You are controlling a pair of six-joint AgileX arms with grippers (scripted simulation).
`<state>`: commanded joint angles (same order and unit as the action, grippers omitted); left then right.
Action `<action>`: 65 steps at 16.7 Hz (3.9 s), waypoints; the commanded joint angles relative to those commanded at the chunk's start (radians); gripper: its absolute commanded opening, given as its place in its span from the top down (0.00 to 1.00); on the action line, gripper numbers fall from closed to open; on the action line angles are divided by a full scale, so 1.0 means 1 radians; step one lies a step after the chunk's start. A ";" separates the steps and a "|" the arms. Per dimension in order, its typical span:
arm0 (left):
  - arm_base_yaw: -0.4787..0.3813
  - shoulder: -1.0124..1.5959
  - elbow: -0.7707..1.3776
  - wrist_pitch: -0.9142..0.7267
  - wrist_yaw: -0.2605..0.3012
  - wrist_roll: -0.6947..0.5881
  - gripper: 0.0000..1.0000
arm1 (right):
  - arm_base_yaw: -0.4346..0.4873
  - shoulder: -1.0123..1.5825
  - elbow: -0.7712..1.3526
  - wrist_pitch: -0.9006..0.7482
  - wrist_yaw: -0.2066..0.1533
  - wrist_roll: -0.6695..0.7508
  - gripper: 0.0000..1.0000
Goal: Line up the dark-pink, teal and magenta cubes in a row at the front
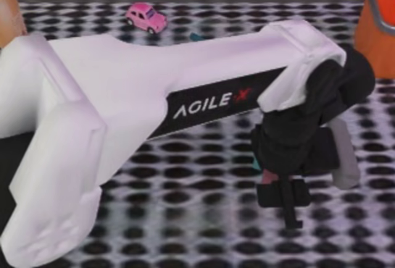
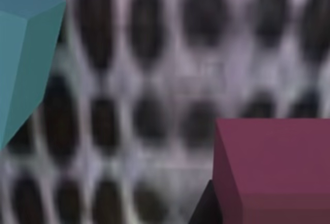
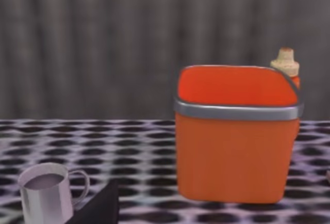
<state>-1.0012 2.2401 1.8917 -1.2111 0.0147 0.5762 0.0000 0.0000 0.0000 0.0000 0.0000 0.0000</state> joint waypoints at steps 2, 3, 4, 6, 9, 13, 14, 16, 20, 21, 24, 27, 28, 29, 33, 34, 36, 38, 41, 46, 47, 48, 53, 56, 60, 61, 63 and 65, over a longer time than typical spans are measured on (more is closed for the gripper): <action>0.000 0.000 0.000 0.000 0.000 0.000 1.00 | 0.000 0.000 0.000 0.000 0.000 0.000 0.00; 0.000 0.000 0.000 0.000 0.000 0.000 1.00 | 0.000 0.000 0.000 0.000 0.000 0.000 0.00; 0.003 -0.005 -0.003 0.002 0.001 0.002 1.00 | 0.000 0.000 0.000 0.000 0.000 0.000 0.00; 0.001 0.001 -0.016 0.019 0.001 0.003 1.00 | 0.000 0.000 0.000 0.000 0.000 0.000 0.00; 0.001 0.035 -0.074 0.116 0.001 -0.001 1.00 | 0.000 0.000 0.000 0.000 0.000 0.000 0.00; -0.003 0.079 -0.144 0.225 0.001 -0.002 1.00 | 0.000 0.000 0.000 0.000 0.000 0.000 0.00; -0.003 0.081 -0.146 0.227 0.001 -0.002 1.00 | 0.000 0.000 0.000 0.000 0.000 0.000 0.00; -0.003 0.081 -0.146 0.227 0.001 -0.002 1.00 | 0.000 0.000 0.000 0.000 0.000 0.000 0.00; -0.003 0.081 -0.146 0.227 0.001 -0.002 0.77 | 0.000 0.000 0.000 0.000 0.000 0.000 0.00; -0.003 0.081 -0.146 0.227 0.001 -0.002 0.70 | 0.000 0.000 0.000 0.000 0.000 0.000 0.00; -0.003 0.081 -0.146 0.227 0.001 -0.002 0.47 | 0.000 0.000 0.000 0.000 0.000 0.000 0.00; -0.003 0.081 -0.146 0.227 0.001 -0.002 0.25 | 0.000 0.000 0.000 0.000 0.000 0.000 0.00; -0.003 0.081 -0.146 0.227 0.001 -0.002 0.17 | 0.000 0.000 0.000 0.000 0.000 0.000 0.00; -0.003 0.081 -0.146 0.227 0.001 -0.002 0.10 | 0.000 0.000 0.000 0.000 0.000 0.000 0.00; -0.003 0.081 -0.146 0.227 0.001 -0.002 0.00 | 0.000 0.000 0.000 0.000 0.000 0.000 0.00; -0.003 0.081 -0.146 0.227 0.001 -0.002 0.00 | 0.000 0.000 0.000 0.000 0.000 0.000 0.00; -0.003 0.081 -0.146 0.227 0.001 -0.002 0.00 | 0.000 0.000 0.000 0.000 0.000 0.000 0.00; -0.003 0.081 -0.146 0.227 0.001 -0.002 0.00 | 0.000 0.000 0.000 0.000 0.000 0.000 0.00; -0.002 0.077 -0.130 0.210 0.001 0.000 0.00 | 0.000 0.000 0.000 0.000 0.000 0.000 0.00; 0.014 0.029 -0.011 0.030 0.001 -0.002 0.00 | 0.000 0.000 0.000 0.000 0.000 0.000 0.00; 0.017 0.020 0.008 0.007 0.000 -0.002 0.00 | 0.000 0.000 0.000 0.000 0.000 0.000 0.00; 0.019 0.013 0.019 -0.006 0.000 -0.003 0.00 | 0.000 0.000 0.000 0.000 0.000 0.000 0.00; 0.014 0.015 0.019 -0.006 0.000 -0.003 0.00 | 0.000 0.000 0.000 0.000 0.000 0.000 0.00; 0.045 -0.044 -0.037 0.028 -0.003 -0.018 0.00 | 0.018 0.059 0.058 -0.041 0.001 -0.026 0.00; 0.161 -0.267 -0.235 0.149 -0.012 -0.081 0.00 | 0.081 0.282 0.265 -0.174 0.000 -0.113 0.00; 0.201 -0.348 -0.305 0.191 -0.015 -0.103 0.00 | 0.102 0.364 0.334 -0.218 -0.001 -0.142 0.00; 0.290 -0.539 -0.465 0.284 -0.020 -0.153 0.00 | 0.147 0.550 0.481 -0.313 -0.001 -0.203 0.00; 0.389 -0.756 -0.648 0.390 -0.023 -0.210 0.00 | 0.195 0.765 0.638 -0.418 -0.002 -0.270 0.00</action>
<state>-0.6123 1.4844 1.2435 -0.8212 -0.0084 0.3663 0.1954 0.7654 0.6379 -0.4183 -0.0016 -0.2697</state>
